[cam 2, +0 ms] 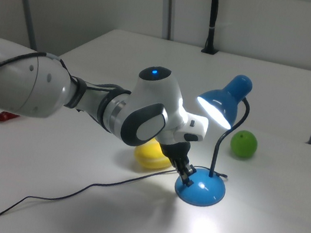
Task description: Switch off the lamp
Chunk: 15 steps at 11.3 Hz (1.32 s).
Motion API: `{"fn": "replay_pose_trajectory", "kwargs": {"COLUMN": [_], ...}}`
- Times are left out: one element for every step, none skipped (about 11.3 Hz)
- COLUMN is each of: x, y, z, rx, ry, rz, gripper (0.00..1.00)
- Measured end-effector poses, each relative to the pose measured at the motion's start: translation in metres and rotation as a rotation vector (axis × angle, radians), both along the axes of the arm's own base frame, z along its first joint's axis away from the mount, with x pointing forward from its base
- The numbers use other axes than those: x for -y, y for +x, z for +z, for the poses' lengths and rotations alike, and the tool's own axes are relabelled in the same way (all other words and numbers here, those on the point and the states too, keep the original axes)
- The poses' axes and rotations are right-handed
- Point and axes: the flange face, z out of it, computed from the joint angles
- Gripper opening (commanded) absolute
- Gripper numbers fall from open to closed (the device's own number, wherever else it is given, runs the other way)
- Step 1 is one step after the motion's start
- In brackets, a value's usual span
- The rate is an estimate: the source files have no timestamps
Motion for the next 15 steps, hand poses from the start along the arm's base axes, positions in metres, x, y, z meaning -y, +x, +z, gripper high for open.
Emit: {"fn": "replay_pose_trajectory", "kwargs": {"x": [0.002, 0.004, 0.005, 0.006, 0.006, 0.006, 0.006, 0.006, 0.006, 0.006, 0.006, 0.005, 0.004, 0.002, 0.001], "y": [0.0, 0.0, 0.0, 0.0, 0.0, 0.001, 0.001, 0.001, 0.0, 0.0, 0.0, -0.002, -0.003, -0.007, -0.009], "z": [-0.001, -0.002, -0.005, -0.008, -0.008, -0.008, -0.008, -0.008, -0.009, -0.01, -0.01, -0.013, -0.014, -0.022, -0.025], "rx": [0.002, 0.009, 0.011, 0.011, 0.011, 0.011, 0.011, 0.011, 0.009, 0.008, 0.005, -0.019, -0.037, -0.079, -0.104], "ry": [-0.001, -0.003, -0.003, -0.003, -0.003, -0.003, -0.003, -0.003, -0.002, -0.002, -0.001, 0.006, 0.012, 0.024, 0.031], "rz": [-0.003, -0.004, -0.005, -0.006, -0.006, -0.006, -0.006, -0.006, -0.006, -0.006, -0.006, -0.008, -0.009, -0.011, -0.012], "gripper": [0.0, 0.0, 0.0, 0.0, 0.0, 0.0, 0.0, 0.0, 0.0, 0.0, 0.0, 0.0, 0.0, 0.0, 0.0]}}
